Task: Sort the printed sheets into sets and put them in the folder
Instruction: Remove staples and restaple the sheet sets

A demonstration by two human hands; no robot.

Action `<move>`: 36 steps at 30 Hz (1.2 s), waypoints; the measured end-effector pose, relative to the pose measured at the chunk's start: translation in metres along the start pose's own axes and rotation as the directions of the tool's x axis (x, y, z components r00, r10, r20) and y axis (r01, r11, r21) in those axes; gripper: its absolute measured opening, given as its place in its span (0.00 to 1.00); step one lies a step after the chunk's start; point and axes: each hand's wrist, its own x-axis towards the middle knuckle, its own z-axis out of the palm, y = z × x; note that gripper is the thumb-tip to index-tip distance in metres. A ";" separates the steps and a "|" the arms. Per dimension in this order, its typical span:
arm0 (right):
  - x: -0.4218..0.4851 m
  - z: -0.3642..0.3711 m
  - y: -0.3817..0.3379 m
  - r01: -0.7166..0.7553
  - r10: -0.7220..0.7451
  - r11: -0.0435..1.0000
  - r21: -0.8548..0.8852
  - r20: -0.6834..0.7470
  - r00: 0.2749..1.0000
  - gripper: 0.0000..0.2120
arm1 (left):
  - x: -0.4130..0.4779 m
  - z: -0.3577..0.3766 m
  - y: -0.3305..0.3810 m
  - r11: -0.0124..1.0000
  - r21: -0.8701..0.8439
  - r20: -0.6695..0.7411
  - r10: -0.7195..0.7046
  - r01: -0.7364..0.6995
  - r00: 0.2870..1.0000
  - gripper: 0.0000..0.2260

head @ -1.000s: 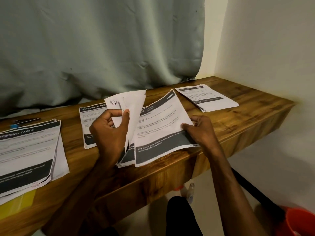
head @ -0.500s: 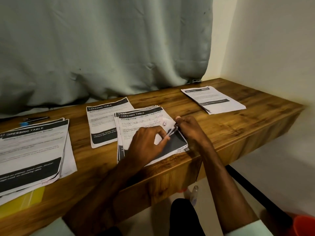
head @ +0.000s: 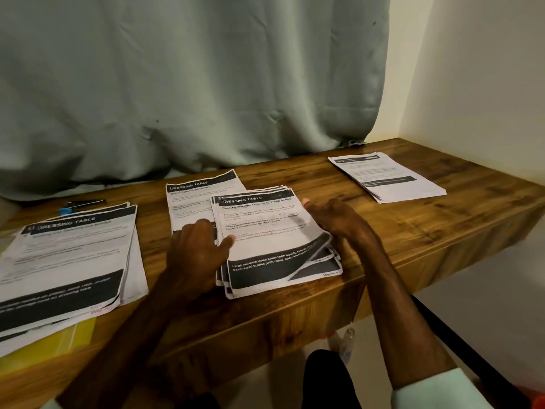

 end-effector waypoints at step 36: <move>-0.011 -0.014 -0.050 0.260 -0.198 0.585 0.768 -0.175 0.964 0.10 | 0.025 -0.024 0.040 0.529 -0.830 -0.110 0.158 -0.178 0.981 0.12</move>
